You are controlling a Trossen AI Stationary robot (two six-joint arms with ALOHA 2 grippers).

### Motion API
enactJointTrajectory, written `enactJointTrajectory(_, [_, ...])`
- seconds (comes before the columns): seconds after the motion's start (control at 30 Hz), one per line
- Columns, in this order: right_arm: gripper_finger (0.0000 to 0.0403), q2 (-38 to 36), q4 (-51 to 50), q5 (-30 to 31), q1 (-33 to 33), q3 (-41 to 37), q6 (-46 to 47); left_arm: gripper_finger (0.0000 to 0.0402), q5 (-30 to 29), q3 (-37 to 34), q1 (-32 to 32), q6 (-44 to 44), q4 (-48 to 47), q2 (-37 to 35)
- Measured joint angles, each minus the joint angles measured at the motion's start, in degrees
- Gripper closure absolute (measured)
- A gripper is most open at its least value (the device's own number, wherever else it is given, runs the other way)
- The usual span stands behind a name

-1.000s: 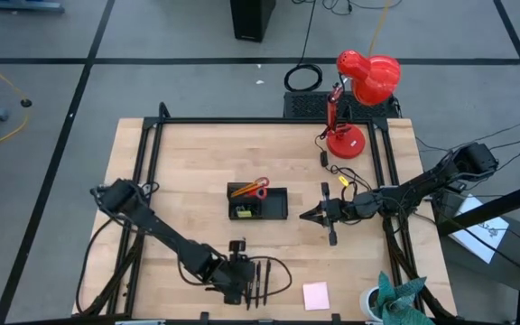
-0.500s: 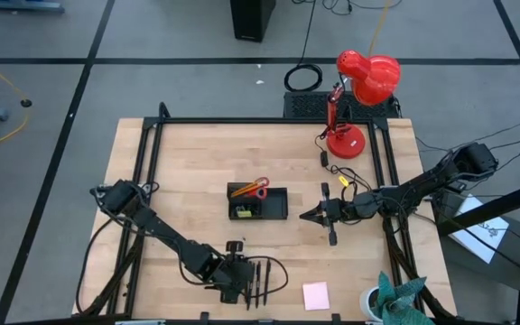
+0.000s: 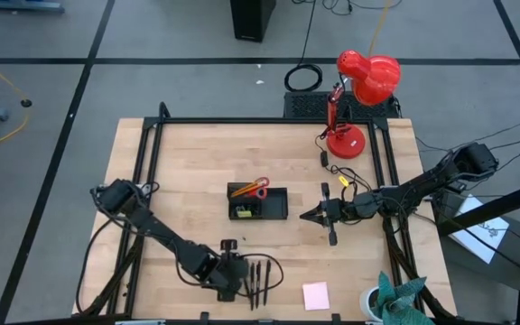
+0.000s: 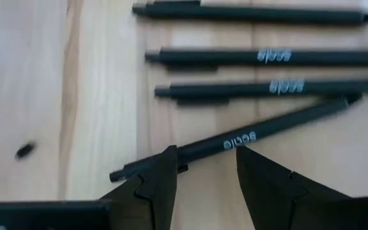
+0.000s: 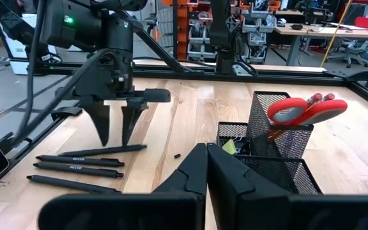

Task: Pick and place office supplies into organizer
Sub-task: Put the black pen into the black desk organizer

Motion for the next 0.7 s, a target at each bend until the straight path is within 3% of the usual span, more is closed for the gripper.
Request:
enactJointTrajectory(0.3, [0.0399, 0.00, 0.00, 0.00, 0.00, 0.00, -0.01, 0.0234, -2.62, -0.09, -1.30, -1.51, -3.07, 0.11])
enactJointTrajectory(0.7, [0.0399, 0.00, 0.17, 0.00, 0.00, 0.00, 0.41, 0.0234, -6.33, -0.30, 1.55, 4.64, -3.06, 0.35])
